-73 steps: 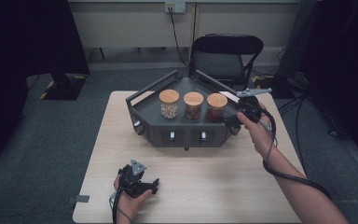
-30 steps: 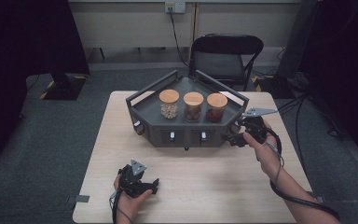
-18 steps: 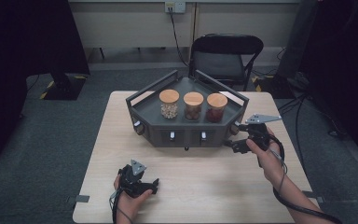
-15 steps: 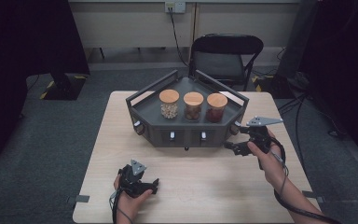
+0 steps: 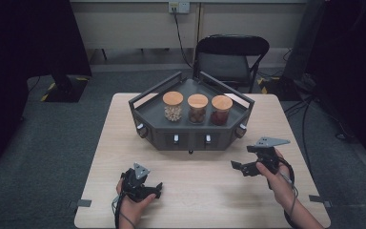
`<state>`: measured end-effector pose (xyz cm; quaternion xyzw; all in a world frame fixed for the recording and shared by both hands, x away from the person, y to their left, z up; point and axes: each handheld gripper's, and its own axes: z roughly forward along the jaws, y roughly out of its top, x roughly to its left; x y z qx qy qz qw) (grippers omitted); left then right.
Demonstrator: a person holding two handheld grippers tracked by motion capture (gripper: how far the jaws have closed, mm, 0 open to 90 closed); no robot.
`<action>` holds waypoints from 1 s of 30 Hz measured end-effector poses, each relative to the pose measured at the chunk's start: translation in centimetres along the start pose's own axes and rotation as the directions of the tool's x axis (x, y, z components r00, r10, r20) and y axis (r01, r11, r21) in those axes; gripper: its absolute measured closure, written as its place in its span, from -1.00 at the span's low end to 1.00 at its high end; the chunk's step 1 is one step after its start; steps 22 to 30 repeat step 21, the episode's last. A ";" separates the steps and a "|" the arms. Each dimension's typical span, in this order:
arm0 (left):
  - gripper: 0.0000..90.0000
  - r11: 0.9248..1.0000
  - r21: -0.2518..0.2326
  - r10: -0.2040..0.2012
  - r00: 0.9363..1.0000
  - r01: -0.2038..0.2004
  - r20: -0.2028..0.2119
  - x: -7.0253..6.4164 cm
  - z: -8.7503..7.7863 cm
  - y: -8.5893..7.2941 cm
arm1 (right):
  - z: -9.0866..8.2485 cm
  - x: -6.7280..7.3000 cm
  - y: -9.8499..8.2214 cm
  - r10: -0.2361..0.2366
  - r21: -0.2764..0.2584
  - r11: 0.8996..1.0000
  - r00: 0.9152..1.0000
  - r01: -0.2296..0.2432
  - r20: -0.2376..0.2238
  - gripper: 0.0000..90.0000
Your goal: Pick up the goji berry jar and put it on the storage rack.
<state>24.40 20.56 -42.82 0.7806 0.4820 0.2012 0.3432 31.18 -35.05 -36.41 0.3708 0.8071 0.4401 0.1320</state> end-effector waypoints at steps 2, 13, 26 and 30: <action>-1.00 1.000 0.000 0.000 1.000 0.000 0.000 0.0 0.0 0.0 | 0.0 0.0 -0.5 0.003 0.003 1.000 1.000 -0.003 -0.004 -0.96; -1.00 1.000 0.000 0.000 1.000 0.000 0.000 0.0 0.0 0.0 | 0.1 -0.3 -3.9 0.006 0.031 1.000 1.000 -0.006 -0.009 -0.96; -1.00 1.000 0.000 0.001 1.000 -0.001 0.000 0.0 0.0 0.0 | 0.7 -0.9 -6.5 0.035 0.093 0.995 0.999 -0.037 0.026 -0.96; -1.00 1.000 0.000 0.001 1.000 -0.001 0.000 0.0 0.0 0.0 | 0.7 -0.9 -6.5 0.035 0.093 0.995 0.999 -0.037 0.026 -0.96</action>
